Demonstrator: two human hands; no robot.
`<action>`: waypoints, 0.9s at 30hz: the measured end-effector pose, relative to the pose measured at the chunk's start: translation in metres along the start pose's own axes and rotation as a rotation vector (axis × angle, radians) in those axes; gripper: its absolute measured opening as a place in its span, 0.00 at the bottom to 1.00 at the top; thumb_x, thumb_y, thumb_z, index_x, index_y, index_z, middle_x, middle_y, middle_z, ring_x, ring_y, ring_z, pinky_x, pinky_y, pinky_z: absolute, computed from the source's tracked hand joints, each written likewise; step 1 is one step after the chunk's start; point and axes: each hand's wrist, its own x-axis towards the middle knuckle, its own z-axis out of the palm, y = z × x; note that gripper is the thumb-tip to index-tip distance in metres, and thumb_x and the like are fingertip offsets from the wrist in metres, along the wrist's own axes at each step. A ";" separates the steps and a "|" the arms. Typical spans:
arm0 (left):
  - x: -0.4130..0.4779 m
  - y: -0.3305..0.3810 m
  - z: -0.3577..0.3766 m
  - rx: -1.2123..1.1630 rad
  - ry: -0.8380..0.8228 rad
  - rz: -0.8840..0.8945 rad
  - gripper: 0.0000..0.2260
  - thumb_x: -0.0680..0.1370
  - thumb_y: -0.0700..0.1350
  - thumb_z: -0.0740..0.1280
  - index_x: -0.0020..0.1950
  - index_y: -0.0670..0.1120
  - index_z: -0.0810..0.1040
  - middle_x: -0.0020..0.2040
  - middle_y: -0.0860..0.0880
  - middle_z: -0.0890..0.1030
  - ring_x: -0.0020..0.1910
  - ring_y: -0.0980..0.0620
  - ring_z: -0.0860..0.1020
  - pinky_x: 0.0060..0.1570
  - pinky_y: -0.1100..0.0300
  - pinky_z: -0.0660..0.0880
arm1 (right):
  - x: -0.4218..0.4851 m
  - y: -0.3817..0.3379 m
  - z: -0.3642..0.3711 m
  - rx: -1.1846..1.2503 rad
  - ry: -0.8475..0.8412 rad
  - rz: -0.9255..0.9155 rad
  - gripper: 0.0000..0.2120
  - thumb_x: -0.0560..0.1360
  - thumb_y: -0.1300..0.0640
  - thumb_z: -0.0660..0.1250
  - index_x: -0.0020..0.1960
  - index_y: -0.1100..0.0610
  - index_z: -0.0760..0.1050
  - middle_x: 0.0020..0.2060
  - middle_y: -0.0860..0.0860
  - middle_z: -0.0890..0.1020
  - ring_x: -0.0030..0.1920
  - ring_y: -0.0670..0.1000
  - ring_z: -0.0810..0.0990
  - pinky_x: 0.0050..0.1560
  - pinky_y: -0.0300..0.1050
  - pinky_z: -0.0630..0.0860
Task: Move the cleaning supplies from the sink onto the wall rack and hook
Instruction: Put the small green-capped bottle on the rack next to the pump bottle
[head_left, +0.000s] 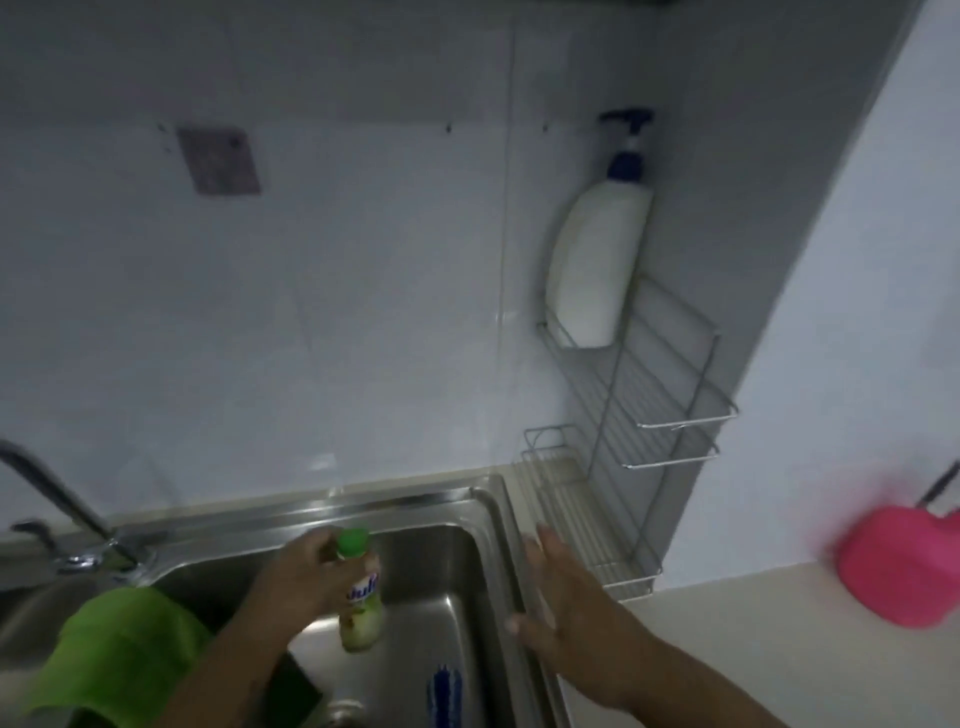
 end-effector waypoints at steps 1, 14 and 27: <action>0.002 0.030 -0.011 0.004 0.030 0.070 0.17 0.64 0.52 0.79 0.49 0.49 0.83 0.46 0.48 0.86 0.45 0.51 0.83 0.43 0.57 0.78 | -0.008 -0.016 -0.021 0.004 0.102 -0.093 0.55 0.58 0.18 0.40 0.77 0.48 0.37 0.75 0.41 0.34 0.76 0.41 0.35 0.74 0.39 0.39; -0.013 0.330 0.013 -0.258 0.188 0.681 0.05 0.70 0.54 0.73 0.45 0.60 0.81 0.48 0.52 0.85 0.48 0.52 0.83 0.46 0.50 0.79 | 0.007 0.007 -0.163 -0.464 1.032 -0.239 0.35 0.78 0.35 0.49 0.76 0.57 0.58 0.78 0.54 0.55 0.78 0.57 0.48 0.73 0.59 0.51; 0.056 0.343 0.107 -0.022 -0.023 0.691 0.10 0.71 0.56 0.73 0.51 0.60 0.80 0.49 0.59 0.83 0.48 0.62 0.80 0.47 0.63 0.75 | 0.036 0.025 -0.156 -0.458 1.247 -0.324 0.34 0.71 0.46 0.60 0.74 0.58 0.60 0.74 0.52 0.62 0.78 0.55 0.51 0.76 0.57 0.48</action>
